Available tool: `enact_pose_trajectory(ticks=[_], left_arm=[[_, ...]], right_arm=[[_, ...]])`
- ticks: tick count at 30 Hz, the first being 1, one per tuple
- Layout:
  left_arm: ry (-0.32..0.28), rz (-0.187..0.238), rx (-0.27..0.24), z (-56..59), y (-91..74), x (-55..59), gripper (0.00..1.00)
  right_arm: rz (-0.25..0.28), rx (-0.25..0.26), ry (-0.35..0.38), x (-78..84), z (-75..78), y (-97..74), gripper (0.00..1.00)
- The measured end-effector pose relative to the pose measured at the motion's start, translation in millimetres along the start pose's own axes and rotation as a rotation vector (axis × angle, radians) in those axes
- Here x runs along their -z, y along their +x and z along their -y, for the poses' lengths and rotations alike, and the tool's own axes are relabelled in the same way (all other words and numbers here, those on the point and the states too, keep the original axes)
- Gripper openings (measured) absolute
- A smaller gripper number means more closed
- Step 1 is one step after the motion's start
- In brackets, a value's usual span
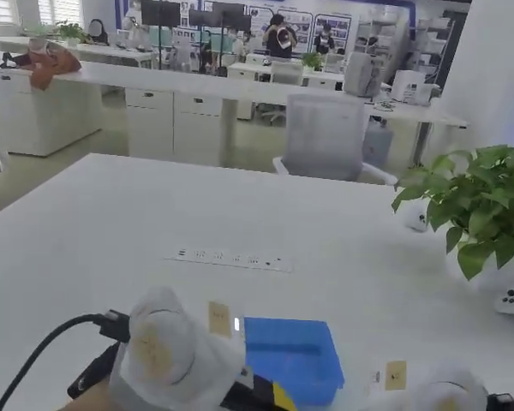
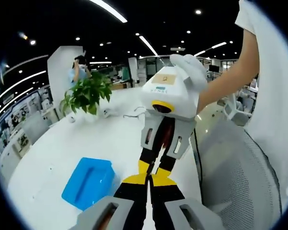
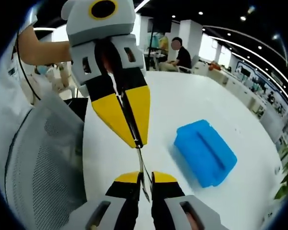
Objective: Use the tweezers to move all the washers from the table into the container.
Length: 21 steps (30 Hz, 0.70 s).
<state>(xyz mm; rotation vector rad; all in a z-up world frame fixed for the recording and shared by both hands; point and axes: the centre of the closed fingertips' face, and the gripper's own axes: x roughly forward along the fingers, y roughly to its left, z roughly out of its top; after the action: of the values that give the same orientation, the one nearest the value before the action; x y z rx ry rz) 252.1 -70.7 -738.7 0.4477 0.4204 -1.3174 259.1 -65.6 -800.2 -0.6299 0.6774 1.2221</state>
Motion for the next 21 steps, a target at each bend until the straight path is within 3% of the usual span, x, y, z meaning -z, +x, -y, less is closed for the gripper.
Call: enact_pose_trajectory(ticks=[3, 9, 11, 14, 15, 18, 19, 21], left_arm=[[0.004, -0.046, -0.004, -0.5, 8.4, 18.7, 0.0], [-0.002, -0.085, 0.001, -3.2, 20.1, 43.4, 0.0], [0.002, -0.111, -0.006, -6.1, 19.7, 51.7, 0.0], [-0.006, -0.145, 0.0, -7.2, 18.4, 67.5, 0.0], [-0.003, -0.154, 0.002, -6.6, 18.7, 71.4, 0.0], [0.003, -0.176, 0.0, -6.5, 21.5, 81.5, 0.0], [0.007, -0.19, 0.0, -6.9, 22.5, 86.5, 0.0], [0.01, -0.212, 0.001, -8.1, 24.7, 95.7, 0.0]], right_arm=[[-0.074, -0.019, -0.021, 13.8, 0.3, 13.2, 0.04], [-0.127, -0.036, -0.002, 27.3, 3.2, 32.8, 0.05], [-0.117, -0.033, 0.001, 29.3, 3.9, 35.3, 0.05], [-0.071, -0.033, 0.122, 26.3, 3.9, 40.5, 0.06], [-0.066, -0.011, 0.146, 26.1, 5.8, 41.0, 0.07], [-0.062, 0.008, 0.119, 25.8, 3.4, 38.3, 0.09], [-0.053, 0.03, 0.138, 25.0, 5.4, 37.1, 0.12], [-0.024, 0.024, 0.229, 23.4, 0.4, 32.4, 0.16]])
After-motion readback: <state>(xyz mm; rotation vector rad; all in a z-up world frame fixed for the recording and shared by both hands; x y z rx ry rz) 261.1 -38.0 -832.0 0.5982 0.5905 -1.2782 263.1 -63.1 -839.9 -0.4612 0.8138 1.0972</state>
